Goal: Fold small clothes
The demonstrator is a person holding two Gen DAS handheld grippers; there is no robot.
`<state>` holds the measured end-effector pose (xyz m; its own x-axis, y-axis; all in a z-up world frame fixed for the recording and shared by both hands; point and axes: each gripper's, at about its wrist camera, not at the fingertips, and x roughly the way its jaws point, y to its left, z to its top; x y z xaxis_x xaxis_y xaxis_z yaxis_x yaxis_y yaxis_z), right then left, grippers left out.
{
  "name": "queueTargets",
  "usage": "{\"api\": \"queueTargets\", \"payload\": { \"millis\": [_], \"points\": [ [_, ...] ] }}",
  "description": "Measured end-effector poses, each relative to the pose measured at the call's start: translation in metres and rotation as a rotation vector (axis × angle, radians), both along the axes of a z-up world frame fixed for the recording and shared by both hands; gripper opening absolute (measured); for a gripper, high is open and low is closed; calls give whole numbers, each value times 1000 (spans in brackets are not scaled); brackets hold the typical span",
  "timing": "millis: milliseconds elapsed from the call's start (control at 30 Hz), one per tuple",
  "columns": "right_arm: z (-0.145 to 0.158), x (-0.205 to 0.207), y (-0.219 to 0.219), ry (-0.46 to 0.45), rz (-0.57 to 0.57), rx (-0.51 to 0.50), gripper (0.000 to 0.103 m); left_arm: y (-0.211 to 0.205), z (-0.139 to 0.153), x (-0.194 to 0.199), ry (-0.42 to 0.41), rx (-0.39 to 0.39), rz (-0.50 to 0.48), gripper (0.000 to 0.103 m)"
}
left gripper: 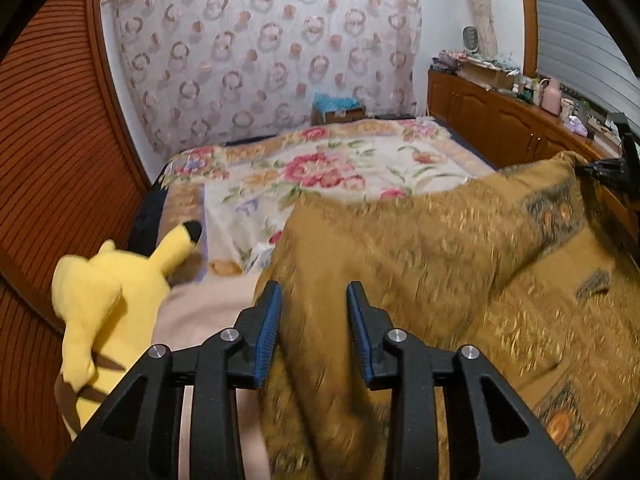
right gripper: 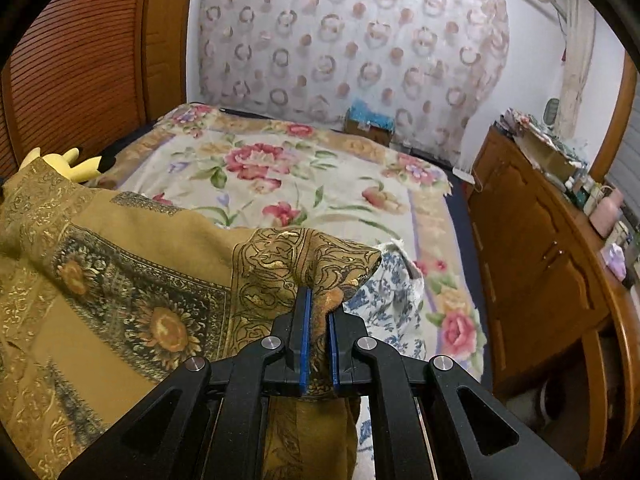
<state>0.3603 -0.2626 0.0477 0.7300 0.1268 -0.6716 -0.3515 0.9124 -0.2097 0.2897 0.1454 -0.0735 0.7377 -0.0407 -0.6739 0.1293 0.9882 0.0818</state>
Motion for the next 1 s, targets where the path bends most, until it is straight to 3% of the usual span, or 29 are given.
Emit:
{"api": "queueTargets", "payload": {
  "millis": [200,400,500,700,800,867,933,967,1000],
  "points": [
    [-3,10,-2,34,-16,12,7,5,-8,-32,20,-56,-8,35],
    [-6,2,-10,58,-51,60,35,-8,-20,-36,43,-28,-25,35],
    [-12,-18,-23,61,-34,77,44,-7,-27,-33,58,-32,-9,35],
    [-24,-36,-47,113,-55,85,45,-5,-29,-30,60,-38,3,35],
    [-27,-39,-53,136,-68,97,45,-6,-29,-30,57,-39,-7,22],
    [-28,-43,-55,151,-57,118,45,-6,-28,-30,56,-36,-4,7],
    [-29,-42,-52,157,-33,125,32,-6,-24,-30,48,-44,4,4],
    [-28,-43,-50,157,-20,122,15,-5,-21,-31,42,-57,6,4],
    [-27,-44,-49,152,-9,123,5,-5,-18,-32,35,-62,10,3]
  ]
}}
